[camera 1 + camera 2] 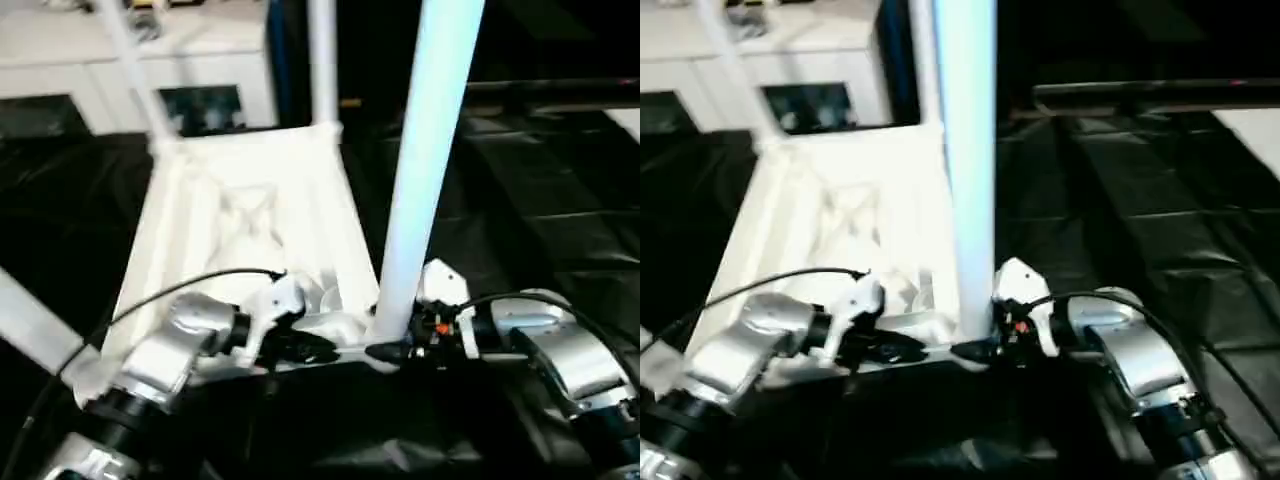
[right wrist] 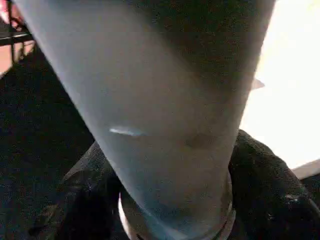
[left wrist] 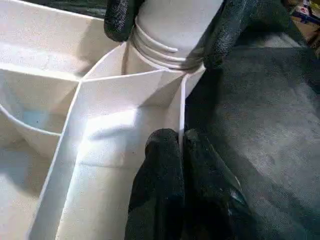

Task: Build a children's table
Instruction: Rotate leg to tighten

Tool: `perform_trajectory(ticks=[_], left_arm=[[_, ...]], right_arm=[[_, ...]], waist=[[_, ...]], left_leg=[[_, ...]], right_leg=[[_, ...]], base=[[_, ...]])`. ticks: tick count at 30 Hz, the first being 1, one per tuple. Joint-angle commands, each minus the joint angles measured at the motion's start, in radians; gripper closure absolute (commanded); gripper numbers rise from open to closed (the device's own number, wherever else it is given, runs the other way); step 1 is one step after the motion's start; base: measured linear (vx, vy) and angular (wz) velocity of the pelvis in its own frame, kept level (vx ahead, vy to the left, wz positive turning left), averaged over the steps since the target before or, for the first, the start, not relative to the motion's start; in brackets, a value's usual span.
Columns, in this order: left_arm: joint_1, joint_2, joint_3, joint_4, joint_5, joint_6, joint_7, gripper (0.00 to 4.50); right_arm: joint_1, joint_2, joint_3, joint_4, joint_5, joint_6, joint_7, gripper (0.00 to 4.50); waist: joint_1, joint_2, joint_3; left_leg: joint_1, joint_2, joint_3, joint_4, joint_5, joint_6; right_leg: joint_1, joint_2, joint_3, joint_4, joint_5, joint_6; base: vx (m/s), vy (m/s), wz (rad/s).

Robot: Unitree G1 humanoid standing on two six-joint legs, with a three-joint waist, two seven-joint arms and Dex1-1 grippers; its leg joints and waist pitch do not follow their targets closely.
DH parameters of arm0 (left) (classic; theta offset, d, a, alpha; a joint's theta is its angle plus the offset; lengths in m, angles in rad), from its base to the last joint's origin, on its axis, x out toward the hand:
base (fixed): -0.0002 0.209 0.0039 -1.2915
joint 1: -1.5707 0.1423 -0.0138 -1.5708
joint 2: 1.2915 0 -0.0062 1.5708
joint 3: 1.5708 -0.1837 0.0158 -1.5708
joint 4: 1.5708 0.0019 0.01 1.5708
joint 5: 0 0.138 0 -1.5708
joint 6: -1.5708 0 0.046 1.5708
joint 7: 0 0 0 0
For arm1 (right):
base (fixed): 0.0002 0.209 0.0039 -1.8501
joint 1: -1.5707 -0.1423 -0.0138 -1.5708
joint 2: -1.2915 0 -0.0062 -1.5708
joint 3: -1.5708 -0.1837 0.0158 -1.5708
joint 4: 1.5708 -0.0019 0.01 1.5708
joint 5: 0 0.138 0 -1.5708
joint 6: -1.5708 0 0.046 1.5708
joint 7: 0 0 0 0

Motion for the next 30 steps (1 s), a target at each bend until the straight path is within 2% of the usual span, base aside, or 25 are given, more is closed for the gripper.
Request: perform_trajectory(ticks=[1,4,6,13,14,16,18,21,22,23,24,27,28,30], left_arm=[[-0.029,-0.011,-0.01,-0.02,-0.047,-0.021,-0.056,4.5],[-0.033,-0.007,-0.012,-0.016,-0.051,-0.024,-0.06,4.5],[-0.034,-0.004,-0.014,-0.016,-0.054,-0.024,-0.062,4.5],[-0.03,-0.007,-0.009,-0.016,-0.052,-0.028,-0.061,4.5],[-0.026,-0.013,-0.005,-0.016,-0.05,-0.029,-0.049,4.5],[-0.023,-0.031,0.0,-0.012,-0.035,-0.04,-0.004,4.5],[-0.026,-0.056,0.008,0.002,-0.018,-0.045,0.053,4.5],[-0.038,-0.127,0.029,0.033,0.013,-0.031,0.193,4.5],[-0.039,-0.134,0.031,0.035,0.014,-0.029,0.204,4.5],[-0.044,-0.161,0.025,0.035,0.038,-0.017,0.259,4.5],[-0.044,-0.161,0.025,0.035,0.038,-0.017,0.259,4.5],[-0.047,-0.197,0.014,0.016,0.055,0.022,0.311,4.5],[-0.056,-0.25,0.017,0.013,0.068,0.052,0.394,4.5],[-0.057,-0.276,0.016,0.011,0.074,0.062,0.428,4.5]], right_arm=[[-0.007,0.005,0.03,-0.019,0.016,0.012,0.031,1.76],[-0.005,0.004,0.036,-0.022,0.017,0.014,0.035,1.89],[0.002,0.006,0.038,-0.028,0.02,0.019,0.037,1.9],[0.024,0.009,0.042,-0.042,0.033,0.031,0.031,1.91],[0.032,0.02,0.039,-0.041,0.035,0.032,0.019,1.91],[0.043,0.056,0.025,-0.026,0.035,0.034,-0.03,1.91],[0.047,0.099,0.012,-0.002,0.024,0.031,-0.094,1.91],[0.039,0.204,-0.005,0.084,-0.046,0.021,-0.301,1.92],[0.038,0.213,-0.007,0.093,-0.054,0.02,-0.321,1.92],[0.022,0.266,-0.02,0.142,-0.086,0.037,-0.434,1.92],[0.022,0.266,-0.02,0.142,-0.086,0.037,-0.434,1.92],[0.013,0.341,-0.046,0.169,-0.096,0.071,-0.548,1.93],[0.004,0.408,-0.053,0.182,-0.11,0.091,-0.633,1.93],[-0.001,0.438,-0.05,0.188,-0.119,0.097,-0.666,1.93]], waist=[[-0.003,-0.019,-0.06],[-0.005,-0.02,-0.056],[-0.006,-0.02,-0.056],[-0.006,-0.024,-0.061],[-0.006,-0.024,-0.061],[-0.005,-0.018,-0.062],[-0.009,-0.021,-0.061],[-0.022,-0.022,-0.055],[-0.031,-0.021,-0.051],[-0.041,-0.023,-0.05],[-0.046,-0.023,-0.048],[-0.067,-0.024,-0.044],[-0.071,-0.025,-0.044],[-0.079,-0.025,-0.04]], left_leg=[[0.021,0.032,0.002,-0.066,-0.17,0.106],[0.027,0.033,0.0,-0.073,-0.247,0.05],[0.027,0.032,0.001,-0.074,-0.248,0.041],[0.019,0.029,0.0,-0.069,-0.187,0.058],[0.018,0.029,0.0,-0.068,-0.181,0.061],[0.018,0.029,0.0,-0.067,-0.179,0.064],[0.015,0.027,-0.001,-0.069,-0.19,0.054],[0.015,0.024,-0.003,-0.074,-0.249,0.02],[0.014,0.022,-0.006,-0.079,-0.285,0.003],[0.011,0.021,-0.011,-0.082,-0.319,-0.011],[0.014,0.02,-0.011,-0.083,-0.334,-0.016],[0.016,0.015,-0.018,-0.083,-0.396,-0.025],[0.022,0.015,-0.018,-0.08,-0.408,-0.025],[0.025,0.011,-0.022,-0.08,-0.442,-0.029]], right_leg=[[0.049,-0.028,0.032,-0.058,-0.147,-0.269],[0.046,-0.029,0.037,-0.067,-0.244,-0.235],[0.045,-0.029,0.038,-0.068,-0.248,-0.228],[0.049,-0.029,0.038,-0.062,-0.188,-0.23],[0.05,-0.029,0.038,-0.061,-0.183,-0.231],[0.048,-0.029,0.037,-0.06,-0.176,-0.235],[0.049,-0.028,0.036,-0.061,-0.187,-0.233],[0.046,-0.029,0.034,-0.071,-0.284,-0.208],[0.046,-0.029,0.03,-0.077,-0.353,-0.186],[0.048,-0.029,0.028,-0.081,-0.414,-0.158],[0.044,-0.03,0.028,-0.085,-0.436,-0.15],[0.038,-0.031,0.024,-0.098,-0.534,-0.109],[0.034,-0.031,0.026,-0.103,-0.551,-0.101],[0.029,-0.029,0.019,-0.112,-0.615,-0.078]], base=[[0.0,0.0,0.0],[0.0,0.0,0.0],[0.0,0.0,0.0],[0.0,0.0,0.0],[0.0,0.0,0.0],[0.0,0.0,0.0],[0.0,0.0,0.0],[0.0,0.0,0.0],[0.0,0.0,0.0],[0.0,0.0,0.0],[0.0,0.0,0.0],[0.0,0.0,0.0],[0.0,0.0,0.0],[0.0,0.0,0.0]])
